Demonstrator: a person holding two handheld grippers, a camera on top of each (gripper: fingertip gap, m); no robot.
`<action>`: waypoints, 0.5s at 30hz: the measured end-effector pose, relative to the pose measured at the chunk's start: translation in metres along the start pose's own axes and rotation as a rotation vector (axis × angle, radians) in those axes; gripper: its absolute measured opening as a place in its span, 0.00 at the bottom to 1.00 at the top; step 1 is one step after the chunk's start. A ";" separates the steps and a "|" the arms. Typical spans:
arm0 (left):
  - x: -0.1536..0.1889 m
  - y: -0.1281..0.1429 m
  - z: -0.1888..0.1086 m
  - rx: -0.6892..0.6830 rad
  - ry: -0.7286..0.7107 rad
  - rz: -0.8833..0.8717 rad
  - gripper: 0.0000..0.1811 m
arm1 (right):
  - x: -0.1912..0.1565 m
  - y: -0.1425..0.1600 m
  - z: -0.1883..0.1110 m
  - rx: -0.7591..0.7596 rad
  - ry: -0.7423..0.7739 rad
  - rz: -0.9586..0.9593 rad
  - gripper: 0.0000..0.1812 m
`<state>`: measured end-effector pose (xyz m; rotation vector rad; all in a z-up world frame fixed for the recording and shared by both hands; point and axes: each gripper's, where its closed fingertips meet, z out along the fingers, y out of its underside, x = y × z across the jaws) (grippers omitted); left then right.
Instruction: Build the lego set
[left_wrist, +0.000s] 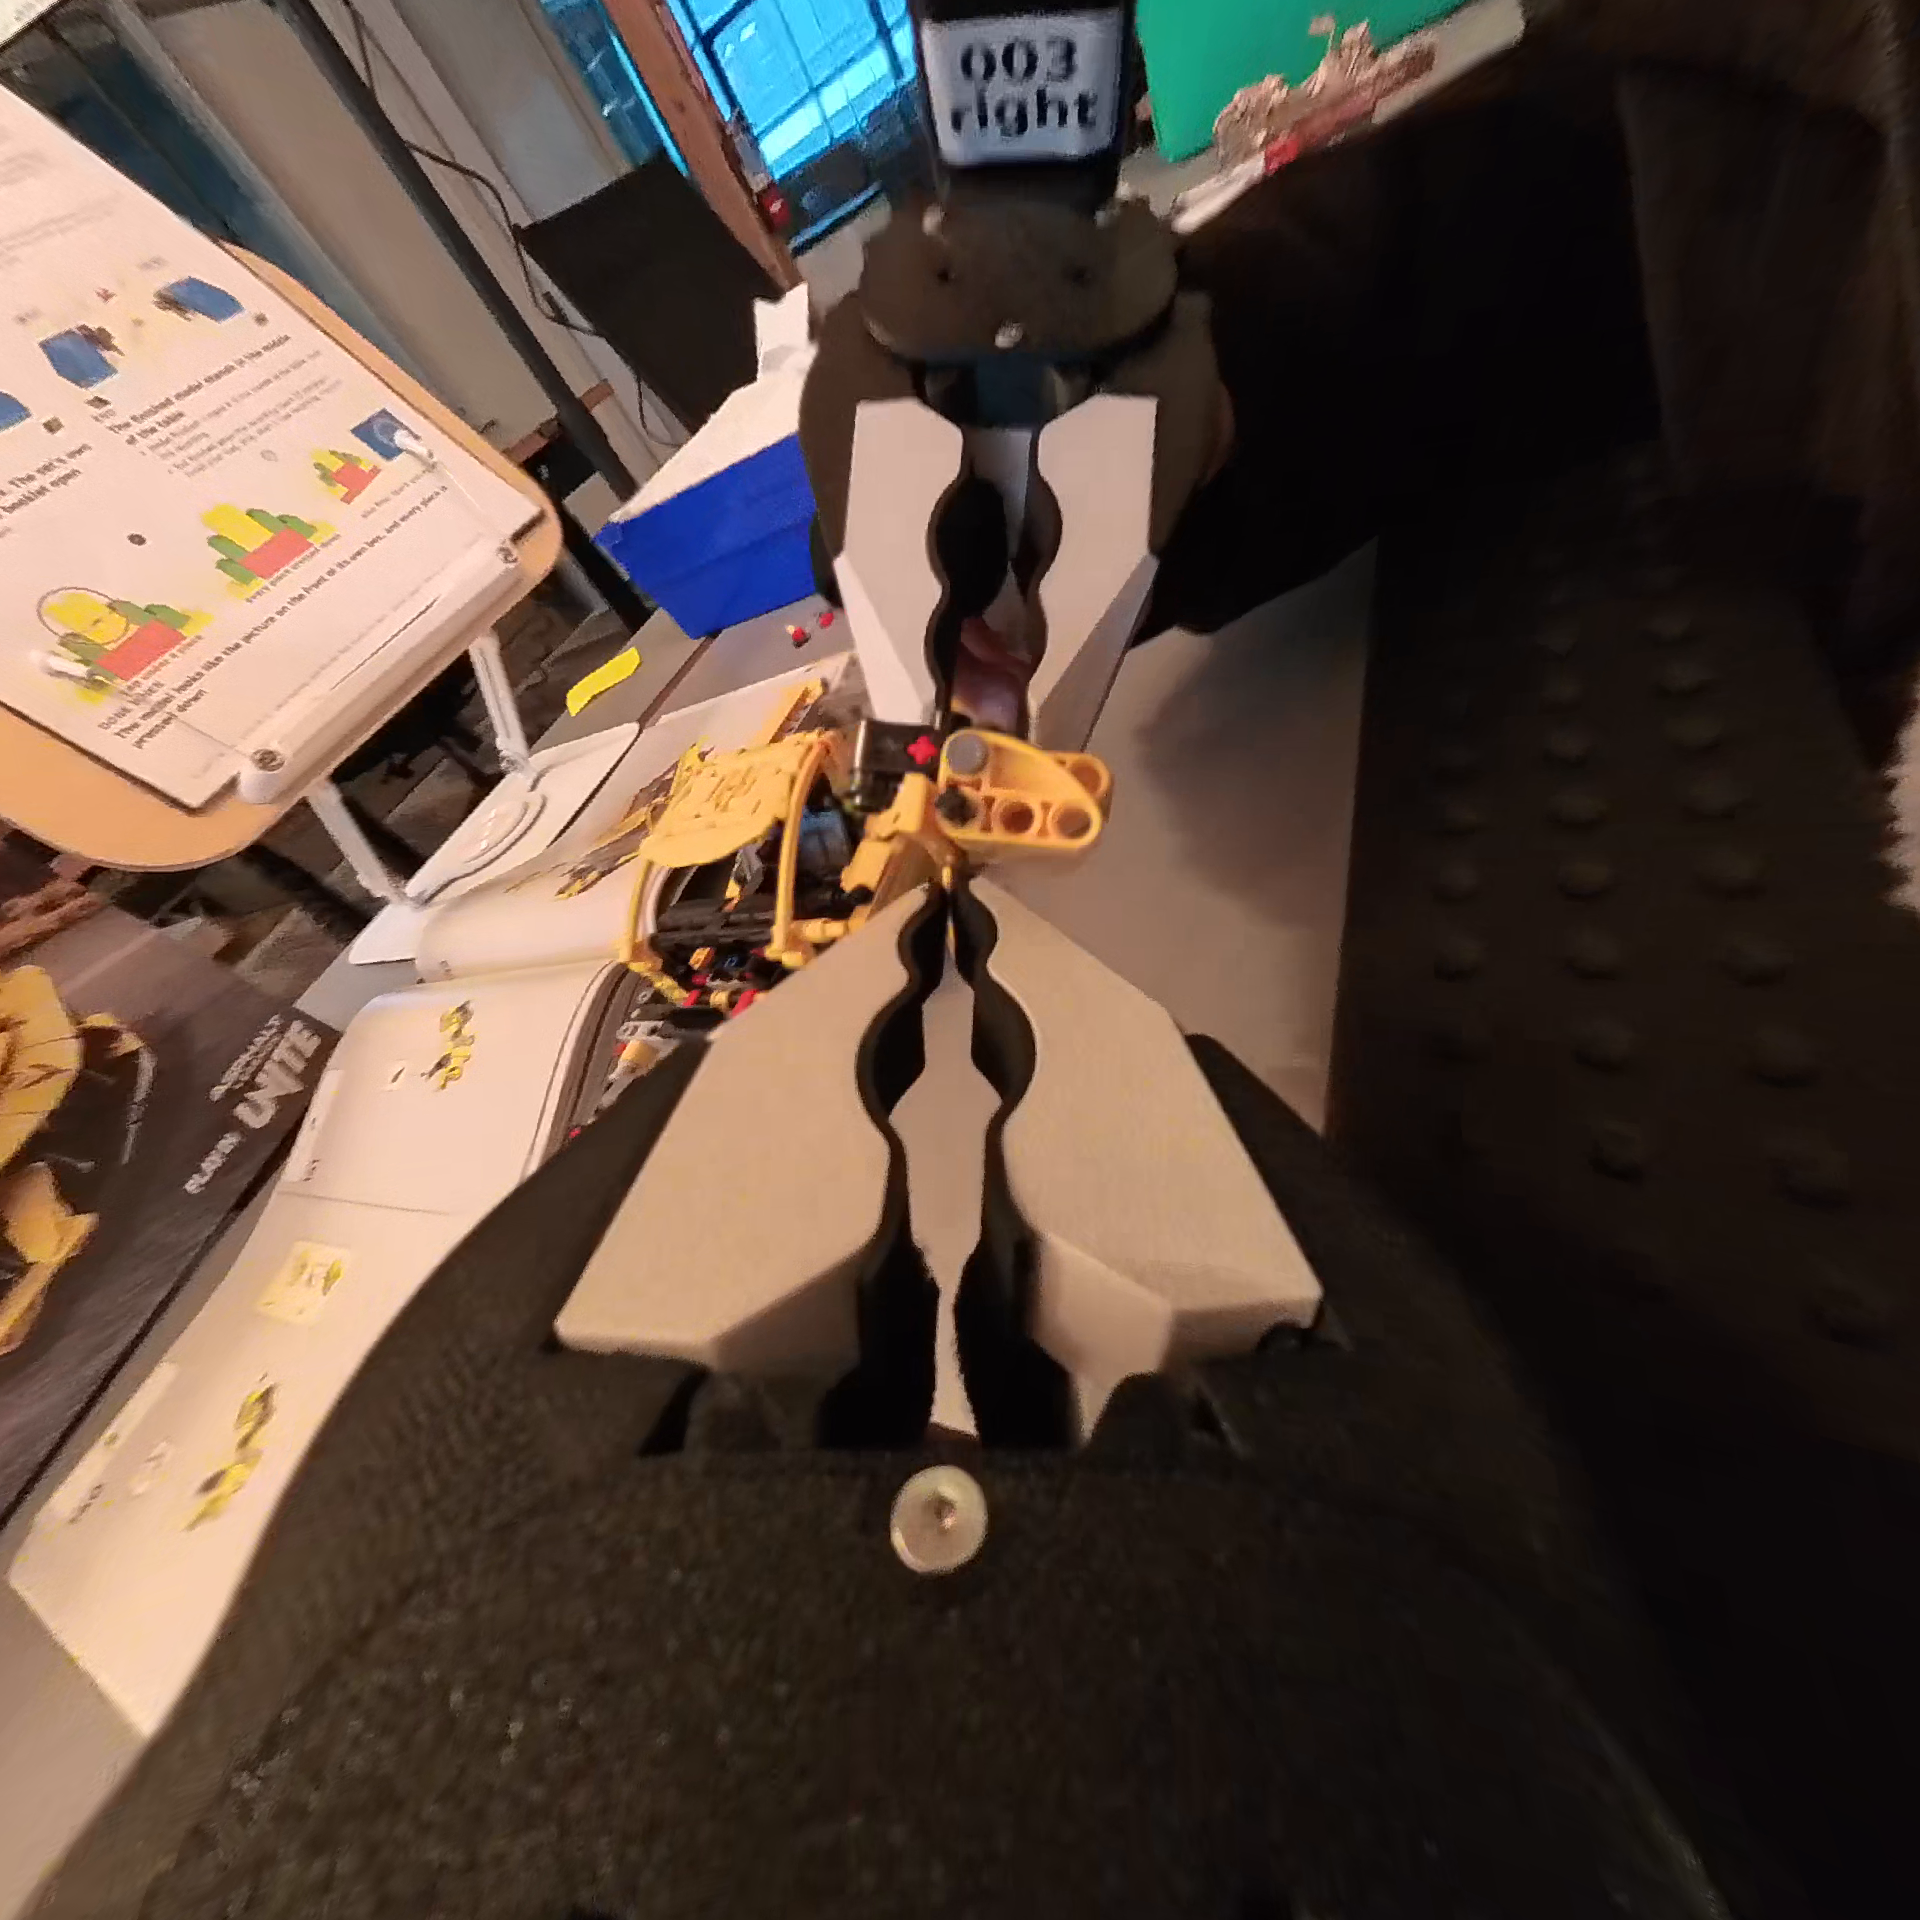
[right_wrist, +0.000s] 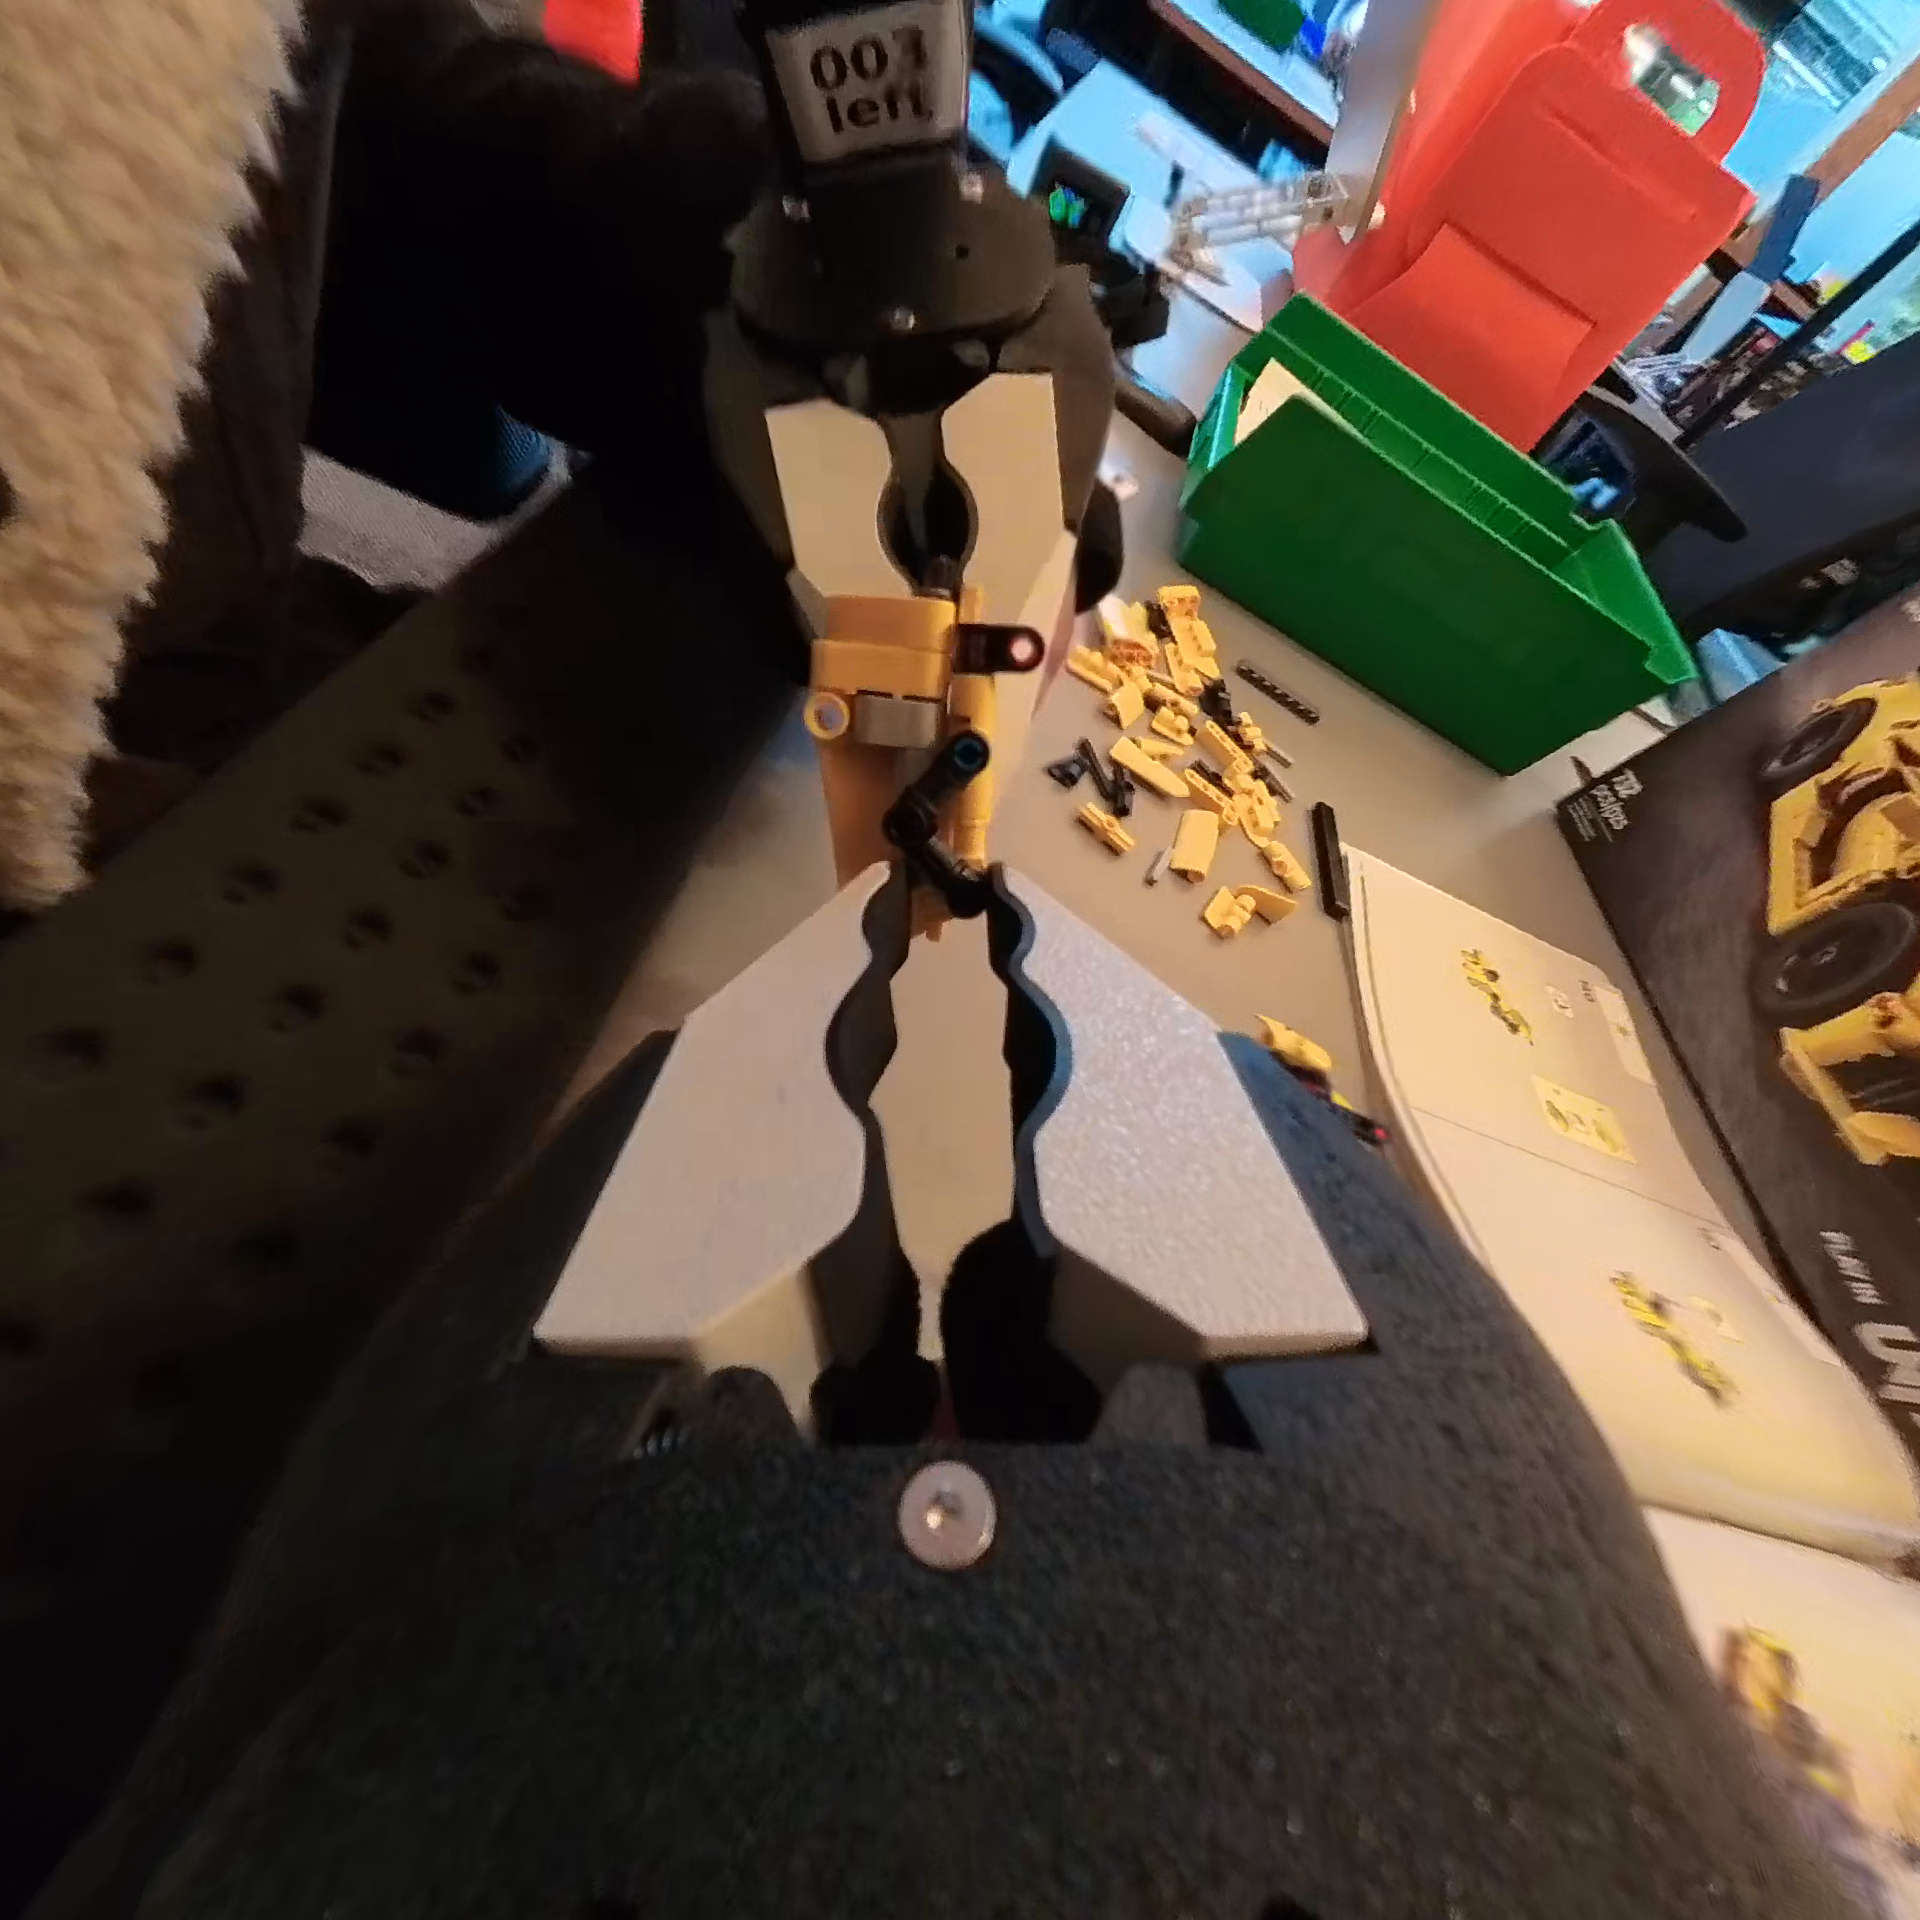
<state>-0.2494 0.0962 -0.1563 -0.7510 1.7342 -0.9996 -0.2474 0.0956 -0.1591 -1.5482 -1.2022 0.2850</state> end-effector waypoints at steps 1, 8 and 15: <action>0.000 -0.005 -0.002 0.036 0.015 -0.032 0.00 | 0.000 -0.006 -0.002 0.048 -0.021 0.056 0.08; -0.005 -0.023 -0.009 0.170 0.106 -0.276 0.00 | 0.012 -0.028 -0.016 0.352 -0.131 0.482 0.07; -0.024 -0.030 -0.015 0.266 0.205 -0.685 0.00 | 0.026 -0.032 -0.013 0.476 -0.295 1.004 0.07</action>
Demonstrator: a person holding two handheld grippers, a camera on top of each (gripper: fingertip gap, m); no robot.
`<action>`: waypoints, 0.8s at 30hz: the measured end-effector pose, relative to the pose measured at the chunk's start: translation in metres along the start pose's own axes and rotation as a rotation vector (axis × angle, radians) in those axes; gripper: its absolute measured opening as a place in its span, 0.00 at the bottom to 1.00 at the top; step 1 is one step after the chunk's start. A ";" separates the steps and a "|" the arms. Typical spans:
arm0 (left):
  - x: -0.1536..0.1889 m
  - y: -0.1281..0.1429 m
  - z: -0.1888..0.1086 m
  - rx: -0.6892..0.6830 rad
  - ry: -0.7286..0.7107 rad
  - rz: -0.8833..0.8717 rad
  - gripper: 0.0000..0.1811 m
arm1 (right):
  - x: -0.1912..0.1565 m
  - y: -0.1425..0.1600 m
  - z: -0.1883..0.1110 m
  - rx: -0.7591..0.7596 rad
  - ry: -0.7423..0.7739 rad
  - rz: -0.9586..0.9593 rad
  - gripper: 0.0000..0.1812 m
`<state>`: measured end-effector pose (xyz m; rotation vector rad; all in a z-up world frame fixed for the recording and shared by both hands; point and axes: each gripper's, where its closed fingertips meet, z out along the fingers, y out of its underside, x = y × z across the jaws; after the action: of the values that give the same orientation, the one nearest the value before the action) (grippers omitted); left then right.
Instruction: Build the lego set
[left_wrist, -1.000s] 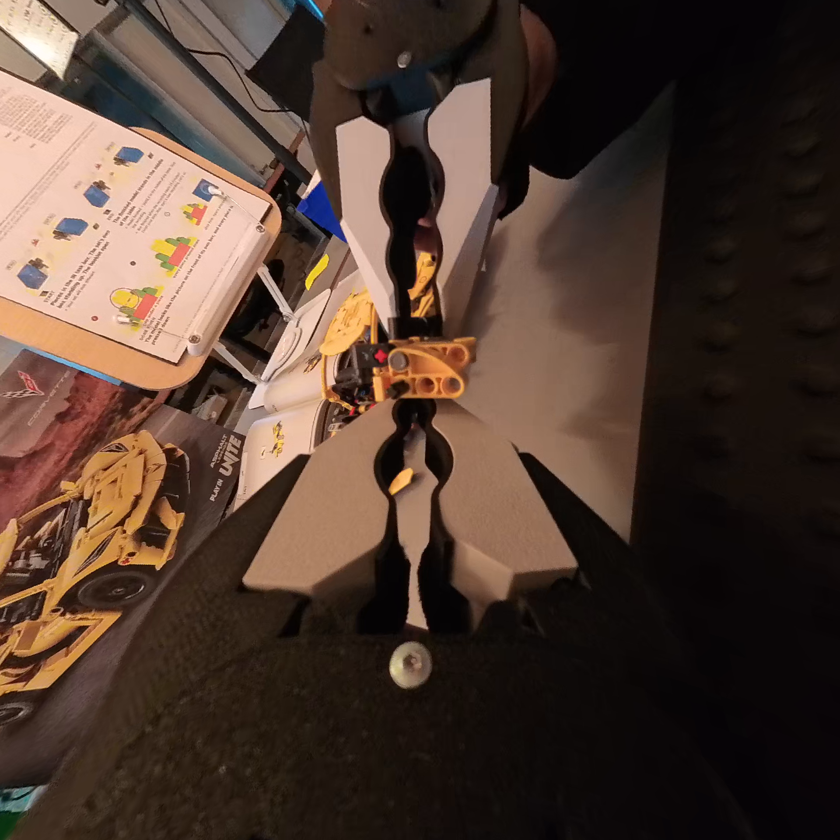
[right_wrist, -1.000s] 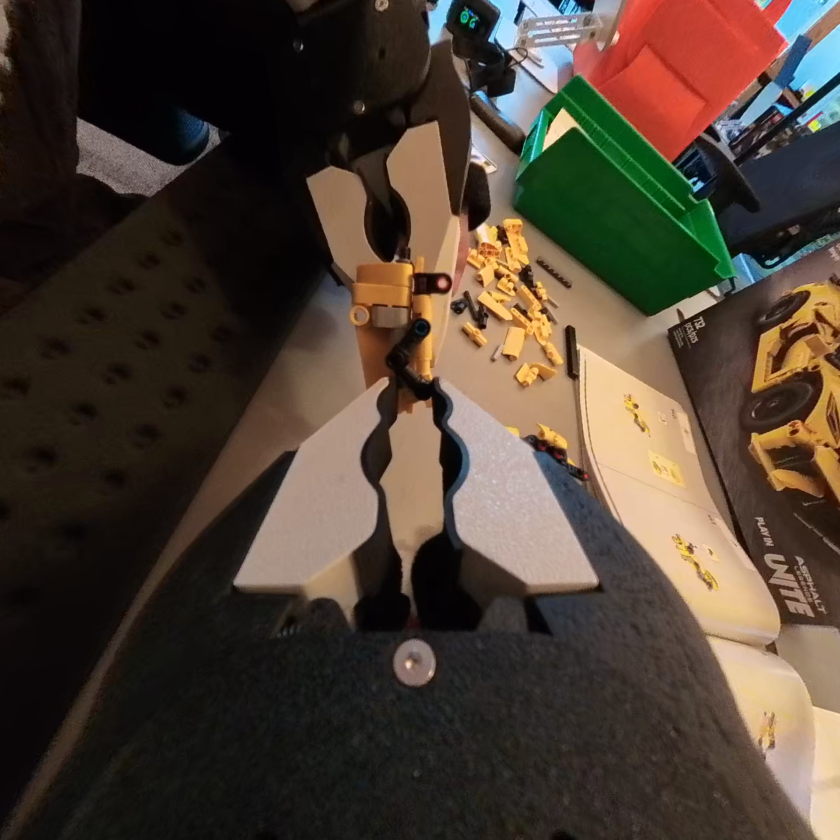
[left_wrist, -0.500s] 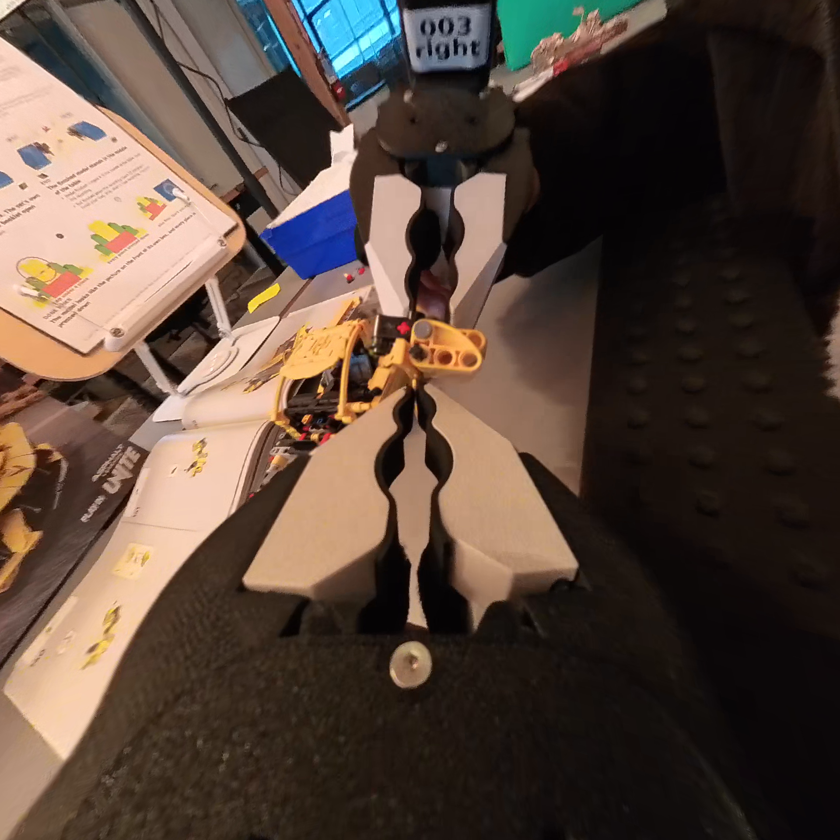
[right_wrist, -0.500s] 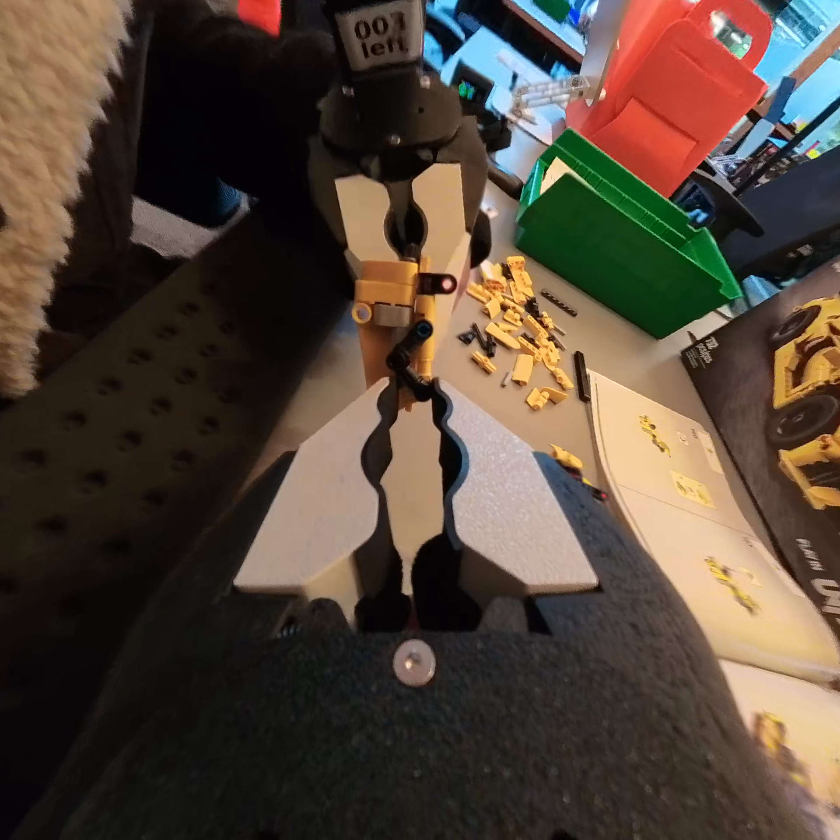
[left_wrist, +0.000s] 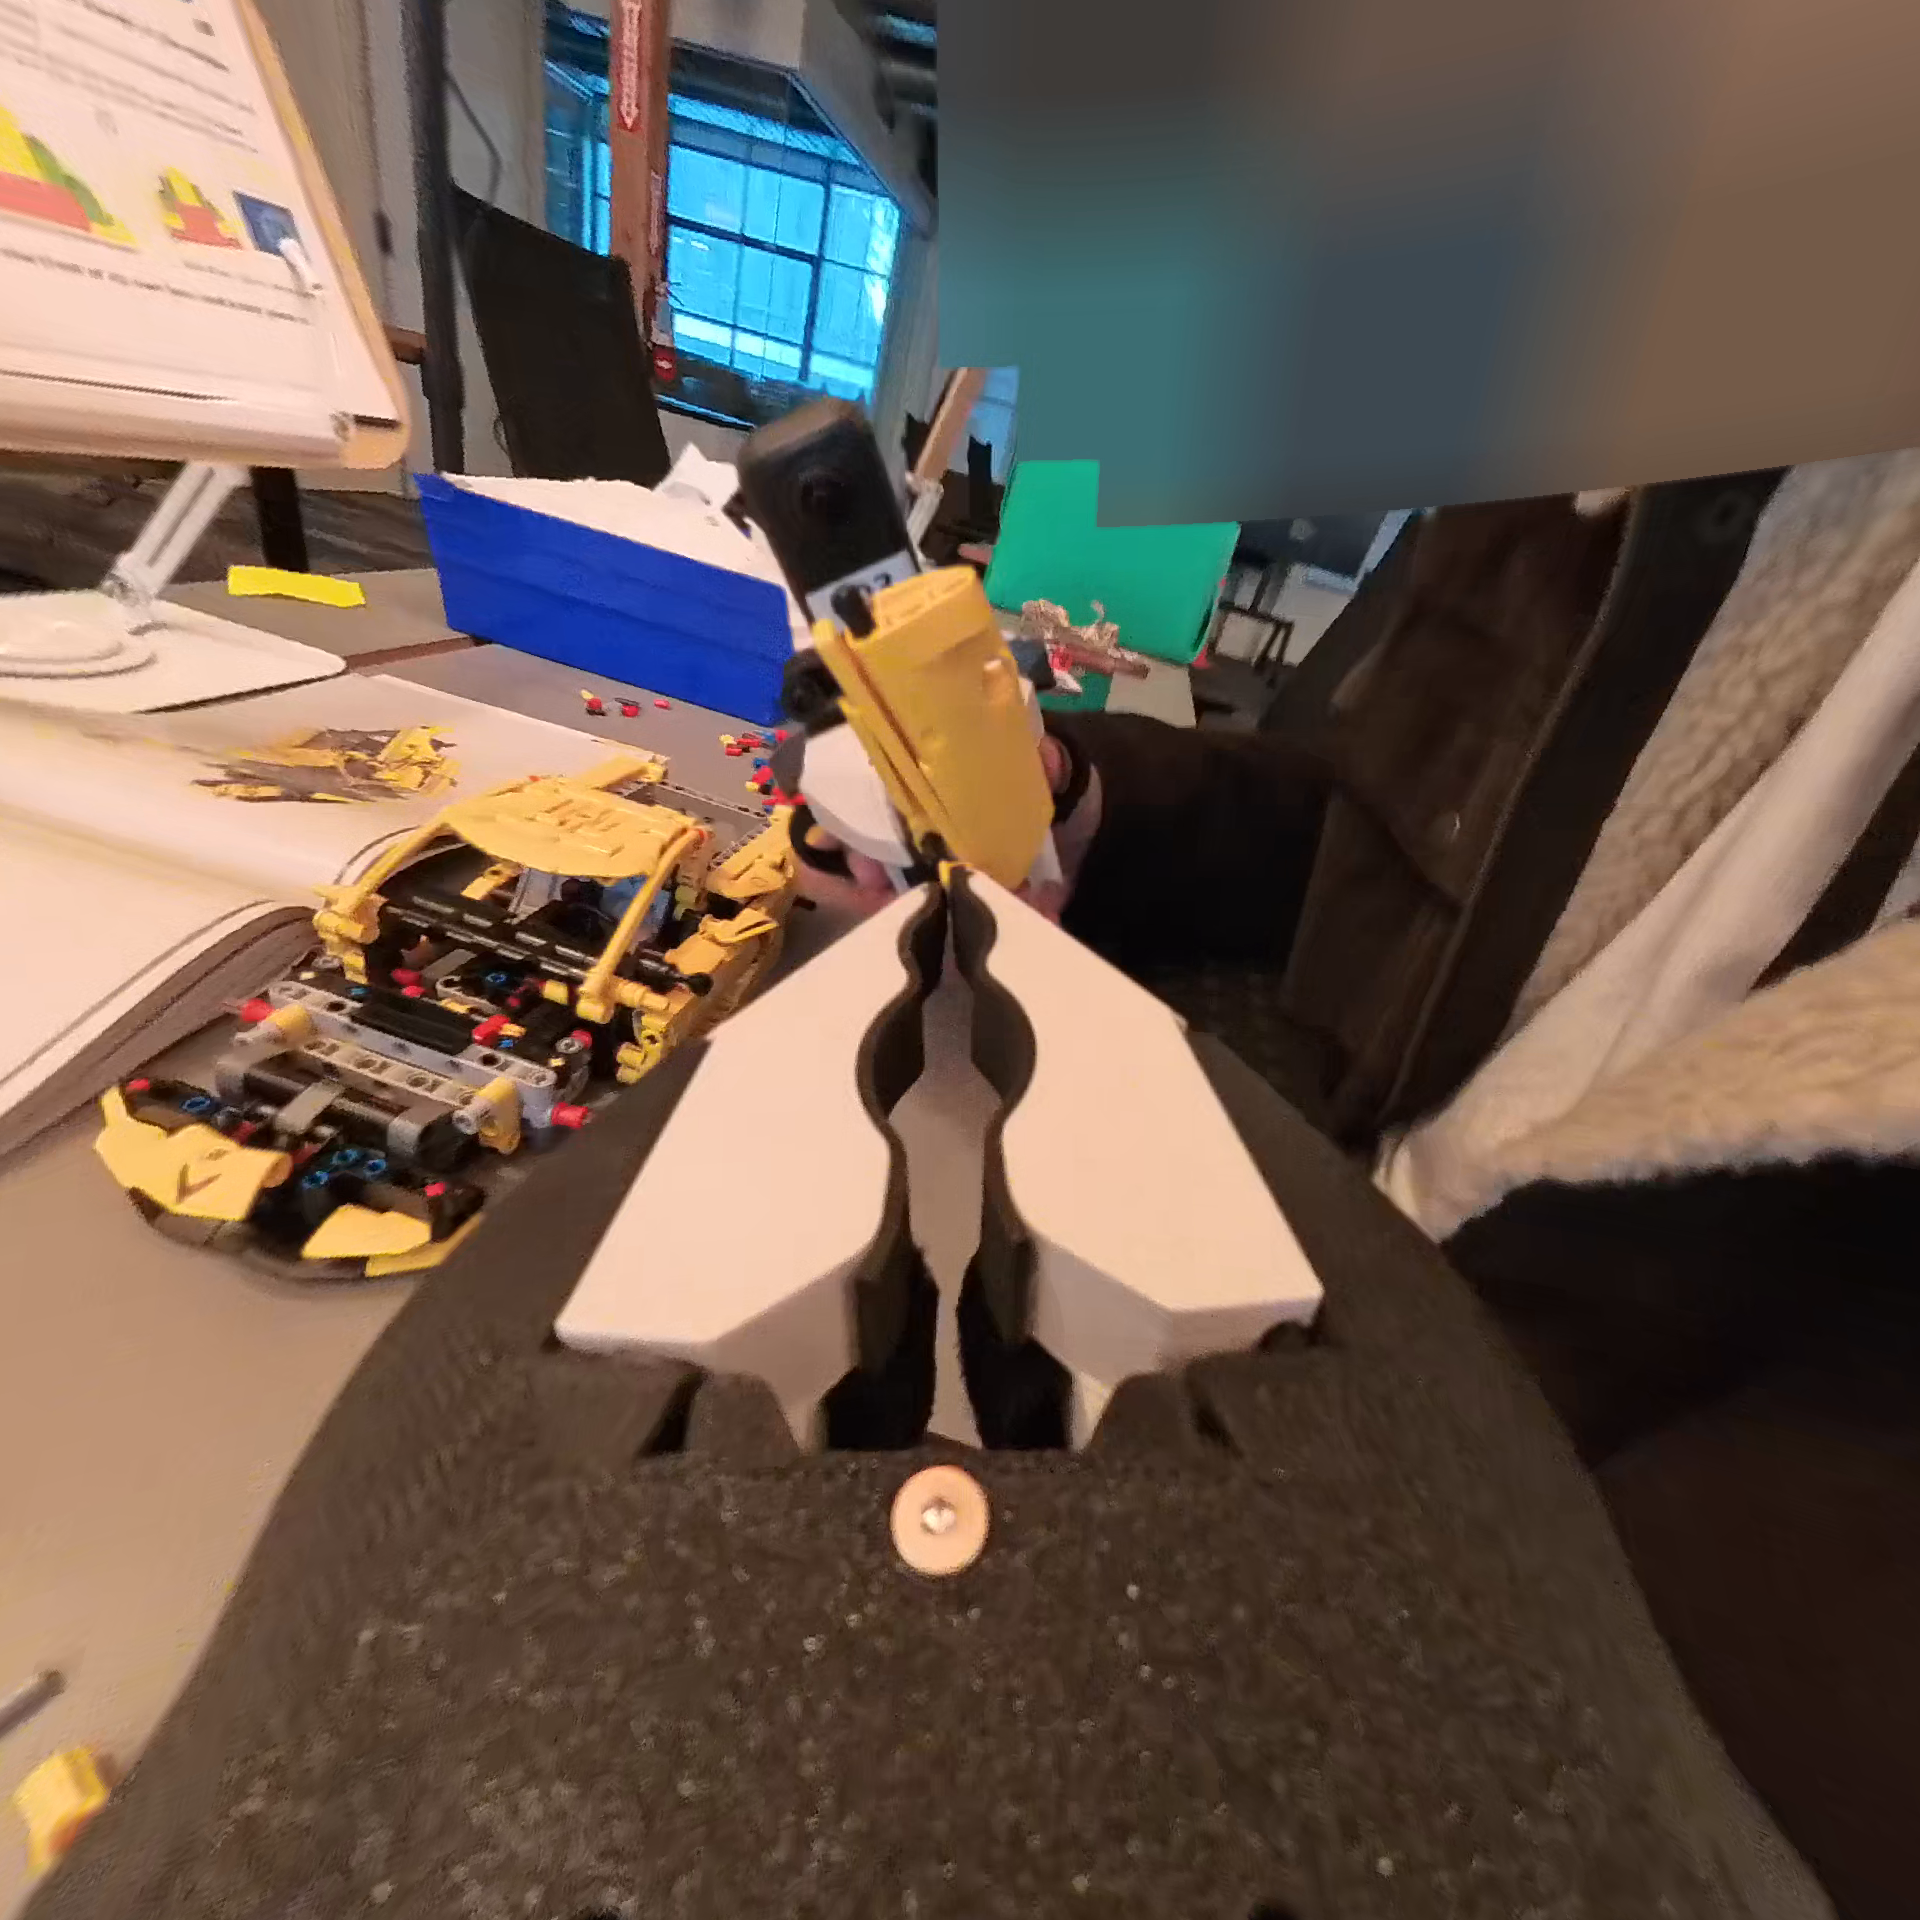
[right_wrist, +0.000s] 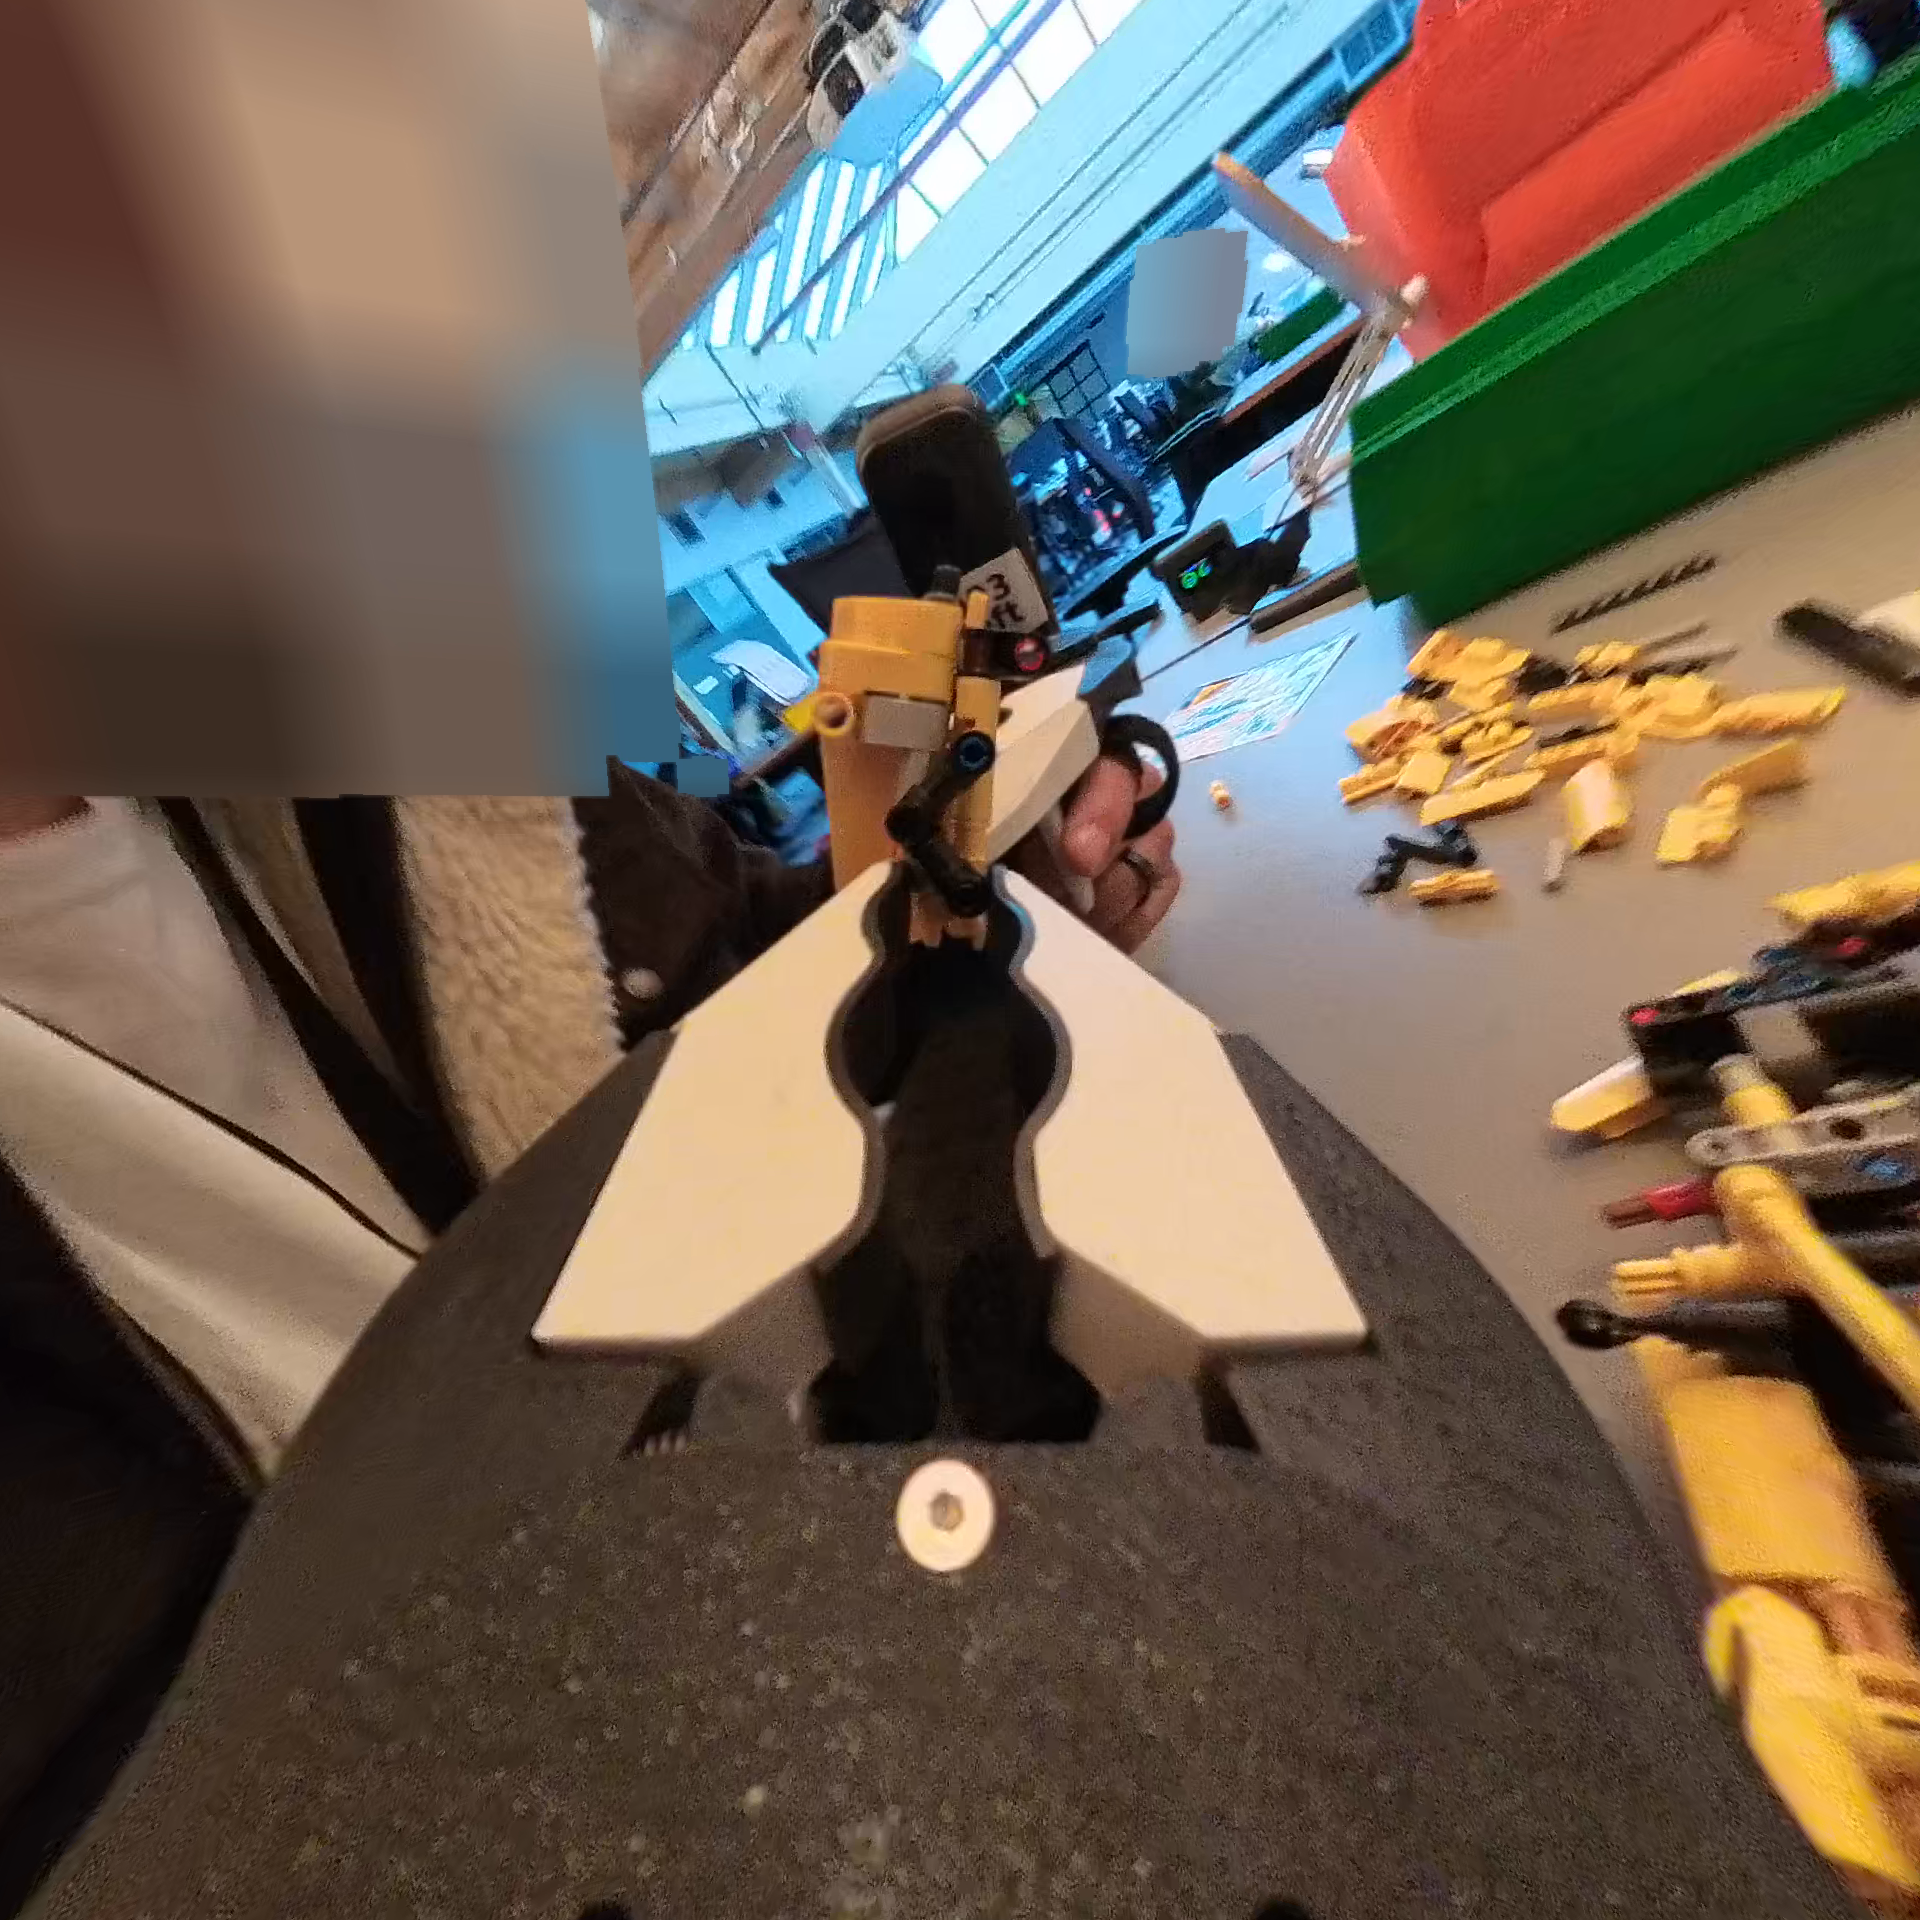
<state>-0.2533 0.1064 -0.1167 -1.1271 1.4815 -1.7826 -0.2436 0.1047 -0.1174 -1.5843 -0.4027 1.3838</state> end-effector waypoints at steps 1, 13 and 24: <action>-0.002 -0.001 0.000 0.006 -0.002 -0.029 0.00 | 0.002 -0.001 0.001 0.008 -0.011 0.067 0.07; -0.012 0.007 0.001 0.000 0.009 -0.209 0.00 | 0.008 0.001 0.001 -0.012 -0.048 0.217 0.07; -0.016 0.006 0.001 0.014 0.019 -0.264 0.00 | 0.011 0.005 0.000 -0.037 -0.028 0.212 0.07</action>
<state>-0.2453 0.1174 -0.1265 -1.3545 1.3793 -1.9796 -0.2415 0.1111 -0.1277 -1.6778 -0.2837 1.5679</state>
